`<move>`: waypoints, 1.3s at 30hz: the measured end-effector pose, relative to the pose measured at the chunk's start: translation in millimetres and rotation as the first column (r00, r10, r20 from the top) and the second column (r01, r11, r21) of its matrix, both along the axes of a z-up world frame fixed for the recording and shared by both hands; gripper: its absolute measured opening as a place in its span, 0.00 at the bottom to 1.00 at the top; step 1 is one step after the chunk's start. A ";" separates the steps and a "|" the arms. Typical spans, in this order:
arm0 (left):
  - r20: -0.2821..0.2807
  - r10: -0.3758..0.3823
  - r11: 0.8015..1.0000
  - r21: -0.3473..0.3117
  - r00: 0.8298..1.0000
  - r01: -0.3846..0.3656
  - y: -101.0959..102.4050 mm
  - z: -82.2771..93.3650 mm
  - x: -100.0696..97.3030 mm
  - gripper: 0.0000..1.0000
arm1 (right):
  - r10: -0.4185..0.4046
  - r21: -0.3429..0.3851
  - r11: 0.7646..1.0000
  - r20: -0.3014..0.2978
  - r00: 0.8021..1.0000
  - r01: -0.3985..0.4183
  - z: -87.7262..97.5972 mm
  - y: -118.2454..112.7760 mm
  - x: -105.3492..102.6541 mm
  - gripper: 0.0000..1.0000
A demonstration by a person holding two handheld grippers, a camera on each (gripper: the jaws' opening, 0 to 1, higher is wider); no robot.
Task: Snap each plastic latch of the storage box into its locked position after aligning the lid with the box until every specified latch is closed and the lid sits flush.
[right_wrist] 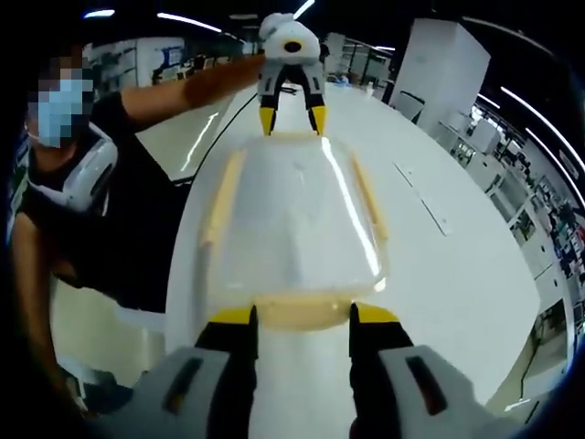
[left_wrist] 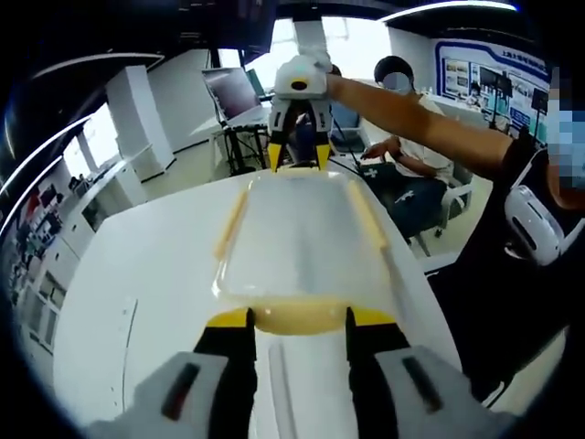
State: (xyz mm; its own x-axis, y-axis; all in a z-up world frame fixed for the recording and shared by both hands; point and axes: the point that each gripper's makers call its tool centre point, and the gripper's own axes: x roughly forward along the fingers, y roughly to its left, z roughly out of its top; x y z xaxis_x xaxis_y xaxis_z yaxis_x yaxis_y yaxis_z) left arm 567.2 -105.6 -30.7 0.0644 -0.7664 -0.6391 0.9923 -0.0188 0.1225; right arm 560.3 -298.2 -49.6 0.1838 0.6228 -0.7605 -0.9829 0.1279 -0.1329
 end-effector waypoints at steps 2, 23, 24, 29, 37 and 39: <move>0.001 0.003 1.000 0.000 1.000 -0.003 3.8 -2.1 -1.8 0.36 | 0.005 0.001 1.000 0.003 1.000 -0.005 -0.4 5.1 -0.5 0.36; -0.006 0.044 0.998 -0.041 0.999 -0.044 50.7 -4.8 -2.3 0.36 | 0.063 -0.006 0.998 0.027 0.998 -0.063 -1.1 48.1 5.1 0.36; -0.009 0.047 0.998 -0.044 0.999 -0.047 53.1 -5.5 -1.9 0.36 | 0.066 -0.003 0.998 0.027 0.997 -0.066 -1.0 50.4 5.6 0.36; -0.006 0.062 0.997 -0.054 0.998 -0.063 64.2 -6.4 0.4 0.36 | 0.080 -0.008 0.997 0.039 0.996 -0.079 0.7 61.3 9.0 0.36; -0.016 0.083 0.994 -0.070 0.996 -0.084 78.0 -8.5 -1.3 0.37 | 0.096 -0.019 0.995 0.049 0.994 -0.095 0.8 75.9 11.1 0.36; -0.020 0.087 0.994 -0.062 0.996 -0.088 81.7 -11.8 -2.2 0.36 | 0.102 -0.018 0.995 0.051 0.993 -0.101 0.0 80.7 10.5 0.36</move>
State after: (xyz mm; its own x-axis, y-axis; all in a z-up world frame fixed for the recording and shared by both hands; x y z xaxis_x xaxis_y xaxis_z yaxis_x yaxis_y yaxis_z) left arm 565.0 -23.9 -42.5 0.1221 -0.7970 -0.5915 0.9918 0.0751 0.1036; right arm 570.8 -217.5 -49.7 0.1594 0.6287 -0.7612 -0.9825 0.0253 -0.1848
